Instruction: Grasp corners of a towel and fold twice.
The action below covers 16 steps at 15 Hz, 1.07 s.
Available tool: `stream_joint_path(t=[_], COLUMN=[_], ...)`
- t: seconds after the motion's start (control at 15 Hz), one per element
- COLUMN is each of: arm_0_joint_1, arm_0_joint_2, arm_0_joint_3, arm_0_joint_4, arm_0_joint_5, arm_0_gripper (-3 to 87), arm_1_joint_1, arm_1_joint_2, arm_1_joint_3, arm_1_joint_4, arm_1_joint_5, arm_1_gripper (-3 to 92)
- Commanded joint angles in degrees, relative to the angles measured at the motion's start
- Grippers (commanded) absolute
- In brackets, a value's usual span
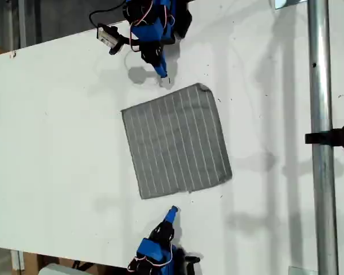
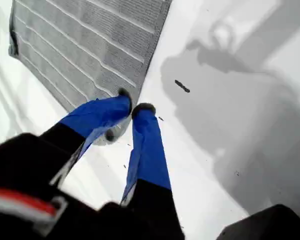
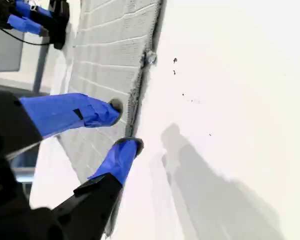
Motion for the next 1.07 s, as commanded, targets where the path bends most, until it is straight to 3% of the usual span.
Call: stream_joint_path(t=[0.0,0.47,0.67,1.0], arm_0_joint_1=[-8.88,-9.05,-9.14,-9.40], arm_0_joint_2=[0.18,0.18,0.18,0.18], arm_0_joint_3=[0.26,0.26,0.26,0.26], arm_0_joint_4=[-1.14,-1.32,-1.41,-1.49], arm_0_joint_5=[-33.05,-33.13,-33.22,-33.31], arm_0_gripper=[-2.9,-2.9,-2.9,-2.9], arm_1_joint_1=[1.23,0.35,-1.58,-14.33], arm_1_joint_2=[0.18,0.18,-2.11,-47.64], arm_1_joint_3=[-3.52,-3.96,-9.40,-43.24], arm_1_joint_4=[-5.80,-6.24,-8.09,-6.94], arm_1_joint_5=[0.26,-0.26,-6.15,-24.35], arm_1_gripper=[-0.2,-0.2,-0.2,-0.2])
